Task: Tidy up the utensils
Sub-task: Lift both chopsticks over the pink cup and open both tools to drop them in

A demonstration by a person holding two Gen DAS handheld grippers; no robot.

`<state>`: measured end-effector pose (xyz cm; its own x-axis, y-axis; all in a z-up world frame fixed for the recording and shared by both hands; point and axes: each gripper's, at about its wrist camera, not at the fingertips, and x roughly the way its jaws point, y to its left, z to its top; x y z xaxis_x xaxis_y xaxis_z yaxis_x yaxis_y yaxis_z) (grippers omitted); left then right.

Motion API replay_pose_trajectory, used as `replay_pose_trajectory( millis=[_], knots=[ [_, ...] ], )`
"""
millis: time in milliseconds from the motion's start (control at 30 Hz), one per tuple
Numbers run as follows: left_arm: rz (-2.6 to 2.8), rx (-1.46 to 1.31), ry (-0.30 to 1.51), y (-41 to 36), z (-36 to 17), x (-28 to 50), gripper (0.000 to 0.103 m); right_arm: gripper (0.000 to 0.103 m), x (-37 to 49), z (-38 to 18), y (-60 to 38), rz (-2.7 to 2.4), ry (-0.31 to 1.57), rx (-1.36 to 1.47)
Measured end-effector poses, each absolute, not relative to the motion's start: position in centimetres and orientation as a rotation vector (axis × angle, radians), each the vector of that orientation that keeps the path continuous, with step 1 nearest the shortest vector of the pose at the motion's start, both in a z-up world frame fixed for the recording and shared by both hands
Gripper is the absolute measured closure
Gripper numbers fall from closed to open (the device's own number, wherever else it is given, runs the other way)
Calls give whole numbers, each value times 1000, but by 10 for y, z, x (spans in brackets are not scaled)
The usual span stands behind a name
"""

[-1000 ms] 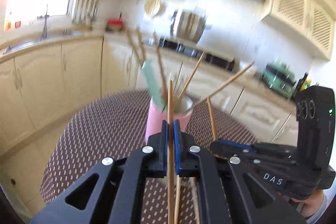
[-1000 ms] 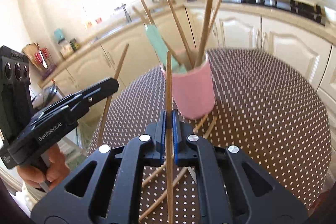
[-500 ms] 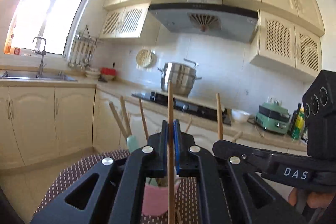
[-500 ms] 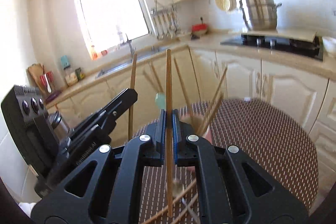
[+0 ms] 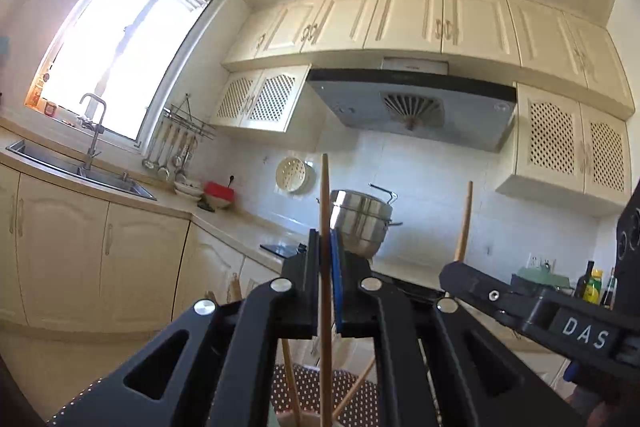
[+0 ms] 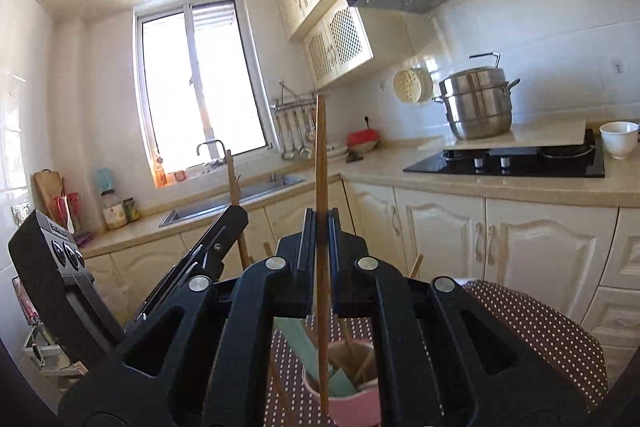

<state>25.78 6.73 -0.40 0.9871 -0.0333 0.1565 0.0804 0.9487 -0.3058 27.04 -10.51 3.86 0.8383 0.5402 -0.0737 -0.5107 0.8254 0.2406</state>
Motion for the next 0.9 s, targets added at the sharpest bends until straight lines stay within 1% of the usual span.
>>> replay_pose_trajectory(
  millis=[167, 333, 533, 667, 900],
  knots=[
    [-31, -338, -198, 68, -5, 270, 97, 97, 281, 34, -104, 536, 106, 218],
    [-11, -309, -224, 61, -9, 283, 97, 97, 292, 24, -104, 506, 113, 198],
    [3, -281, -195, 54, -23, 298, 97, 97, 298, 15, -102, 503, 133, 193],
    [-3, -274, -144, 53, -36, 304, 97, 97, 298, 11, -101, 508, 149, 188],
    [-39, -259, -63, 56, -48, 298, 97, 97, 294, 8, -101, 505, 162, 182]
  ],
)
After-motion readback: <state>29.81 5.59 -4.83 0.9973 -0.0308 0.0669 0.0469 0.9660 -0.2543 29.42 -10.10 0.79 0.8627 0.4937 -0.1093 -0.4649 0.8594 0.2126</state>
